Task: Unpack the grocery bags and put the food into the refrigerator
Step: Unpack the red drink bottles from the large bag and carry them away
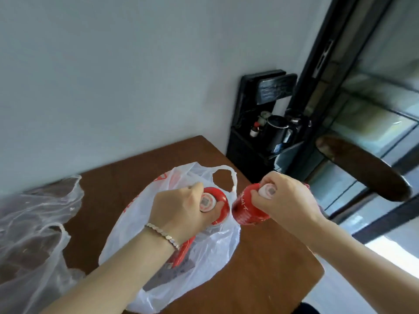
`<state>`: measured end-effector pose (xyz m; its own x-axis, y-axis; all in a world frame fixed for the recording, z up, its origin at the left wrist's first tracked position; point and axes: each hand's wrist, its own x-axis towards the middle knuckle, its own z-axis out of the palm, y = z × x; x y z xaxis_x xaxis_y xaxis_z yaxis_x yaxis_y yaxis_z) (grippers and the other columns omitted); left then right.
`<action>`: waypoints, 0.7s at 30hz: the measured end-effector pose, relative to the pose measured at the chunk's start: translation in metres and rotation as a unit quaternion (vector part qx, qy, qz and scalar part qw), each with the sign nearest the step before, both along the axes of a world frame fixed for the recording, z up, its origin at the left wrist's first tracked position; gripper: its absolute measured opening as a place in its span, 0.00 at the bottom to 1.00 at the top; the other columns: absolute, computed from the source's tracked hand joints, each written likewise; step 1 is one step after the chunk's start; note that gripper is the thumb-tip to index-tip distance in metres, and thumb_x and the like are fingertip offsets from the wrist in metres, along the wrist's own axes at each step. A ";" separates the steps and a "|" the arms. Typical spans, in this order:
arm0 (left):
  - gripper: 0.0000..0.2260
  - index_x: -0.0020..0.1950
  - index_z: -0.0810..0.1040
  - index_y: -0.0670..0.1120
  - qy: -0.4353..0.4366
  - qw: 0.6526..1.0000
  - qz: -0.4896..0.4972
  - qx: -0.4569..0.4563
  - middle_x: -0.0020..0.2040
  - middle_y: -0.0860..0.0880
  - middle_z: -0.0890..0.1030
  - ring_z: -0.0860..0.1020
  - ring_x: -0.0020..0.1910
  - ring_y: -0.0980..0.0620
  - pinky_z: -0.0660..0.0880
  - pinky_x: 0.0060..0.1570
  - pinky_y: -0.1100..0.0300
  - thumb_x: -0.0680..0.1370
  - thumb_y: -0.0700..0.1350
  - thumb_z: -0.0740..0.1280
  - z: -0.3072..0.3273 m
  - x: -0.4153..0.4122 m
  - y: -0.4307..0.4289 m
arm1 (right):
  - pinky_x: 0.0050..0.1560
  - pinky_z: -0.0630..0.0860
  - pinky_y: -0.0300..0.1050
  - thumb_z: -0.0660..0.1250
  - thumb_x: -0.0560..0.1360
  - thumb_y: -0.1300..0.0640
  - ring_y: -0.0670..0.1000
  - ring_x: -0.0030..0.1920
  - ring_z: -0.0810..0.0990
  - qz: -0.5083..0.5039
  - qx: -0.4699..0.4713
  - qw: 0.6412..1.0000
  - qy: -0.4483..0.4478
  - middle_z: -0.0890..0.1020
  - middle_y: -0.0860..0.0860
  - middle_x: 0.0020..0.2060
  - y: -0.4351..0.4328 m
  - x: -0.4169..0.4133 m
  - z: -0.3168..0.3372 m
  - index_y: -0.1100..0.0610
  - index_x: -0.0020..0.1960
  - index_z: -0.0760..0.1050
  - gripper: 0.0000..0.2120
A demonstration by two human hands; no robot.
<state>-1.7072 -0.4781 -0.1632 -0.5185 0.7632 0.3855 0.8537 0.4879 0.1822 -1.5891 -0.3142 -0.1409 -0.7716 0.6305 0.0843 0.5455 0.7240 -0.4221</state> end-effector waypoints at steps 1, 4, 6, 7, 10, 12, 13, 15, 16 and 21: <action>0.27 0.47 0.74 0.50 0.004 0.999 -0.034 0.008 0.38 0.56 0.77 0.73 0.33 0.57 0.56 0.26 0.73 0.70 0.70 0.50 0.009 0.008 0.008 | 0.39 0.79 0.44 0.67 0.70 0.43 0.45 0.37 0.77 -0.024 0.008 1.000 0.003 0.78 0.43 0.36 0.001 0.018 0.007 0.48 0.43 0.73 0.10; 0.21 0.40 0.65 0.52 0.025 0.992 -0.122 -0.004 0.33 0.57 0.71 0.72 0.33 0.56 0.57 0.26 0.70 0.73 0.69 0.51 0.027 0.045 0.040 | 0.37 0.77 0.42 0.67 0.70 0.42 0.46 0.37 0.77 -0.104 0.015 0.994 -0.005 0.78 0.44 0.35 0.007 0.080 0.027 0.48 0.43 0.73 0.10; 0.20 0.38 0.62 0.52 0.041 0.982 -0.182 -0.007 0.30 0.57 0.67 0.69 0.32 0.56 0.56 0.26 0.68 0.74 0.68 0.52 0.039 0.081 0.066 | 0.35 0.76 0.40 0.66 0.70 0.42 0.47 0.36 0.76 -0.164 0.014 0.986 -0.019 0.78 0.44 0.35 0.014 0.129 0.034 0.48 0.42 0.73 0.10; 0.20 0.38 0.62 0.52 0.050 0.976 -0.210 -0.006 0.30 0.56 0.67 0.70 0.32 0.55 0.55 0.26 0.68 0.74 0.68 0.53 0.046 0.103 0.079 | 0.34 0.74 0.39 0.65 0.71 0.42 0.48 0.35 0.76 -0.193 0.018 0.981 -0.030 0.78 0.44 0.35 0.018 0.155 0.037 0.48 0.42 0.73 0.10; 0.20 0.38 0.63 0.50 0.079 0.955 -0.286 -0.021 0.31 0.54 0.74 0.78 0.34 0.53 0.55 0.25 0.64 0.73 0.67 0.57 0.051 0.177 0.120 | 0.34 0.71 0.37 0.63 0.73 0.45 0.49 0.37 0.75 -0.274 0.036 0.960 -0.045 0.78 0.46 0.38 0.022 0.244 0.046 0.50 0.45 0.73 0.09; 0.21 0.33 0.63 0.51 0.104 0.935 -0.339 -0.003 0.26 0.53 0.76 0.77 0.26 0.54 0.52 0.23 0.66 0.70 0.67 0.63 0.055 0.236 0.145 | 0.34 0.70 0.36 0.64 0.74 0.47 0.51 0.40 0.76 -0.331 0.059 0.941 -0.040 0.81 0.50 0.43 0.018 0.311 0.049 0.53 0.50 0.77 0.11; 0.21 0.32 0.64 0.51 0.104 0.924 -0.369 0.002 0.24 0.53 0.76 0.76 0.24 0.54 0.51 0.23 0.67 0.69 0.66 0.65 0.055 0.269 0.156 | 0.32 0.68 0.35 0.64 0.74 0.48 0.51 0.39 0.75 -0.364 0.067 0.928 -0.039 0.82 0.51 0.45 0.015 0.346 0.050 0.54 0.51 0.78 0.12; 0.19 0.36 0.71 0.51 0.121 0.895 -0.430 0.004 0.32 0.53 0.80 0.78 0.30 0.54 0.61 0.26 0.66 0.71 0.66 0.61 0.058 0.340 0.173 | 0.30 0.64 0.34 0.66 0.72 0.47 0.51 0.38 0.74 -0.423 0.078 0.902 -0.031 0.82 0.51 0.45 0.009 0.418 0.048 0.54 0.51 0.78 0.13; 0.20 0.42 0.74 0.51 0.129 0.881 -0.455 0.003 0.37 0.54 0.81 0.79 0.35 0.54 0.66 0.31 0.65 0.73 0.67 0.57 0.058 0.379 0.180 | 0.31 0.67 0.35 0.66 0.72 0.46 0.51 0.39 0.75 -0.450 0.079 0.889 -0.030 0.82 0.51 0.45 0.004 0.457 0.047 0.54 0.51 0.78 0.13; 0.21 0.45 0.72 0.50 0.144 0.827 -0.543 -0.004 0.39 0.53 0.79 0.79 0.39 0.52 0.68 0.35 0.63 0.74 0.66 0.52 0.069 0.574 0.200 | 0.39 0.70 0.43 0.66 0.70 0.45 0.52 0.42 0.77 -0.559 0.085 0.824 -0.034 0.80 0.49 0.41 -0.031 0.647 0.053 0.53 0.43 0.74 0.11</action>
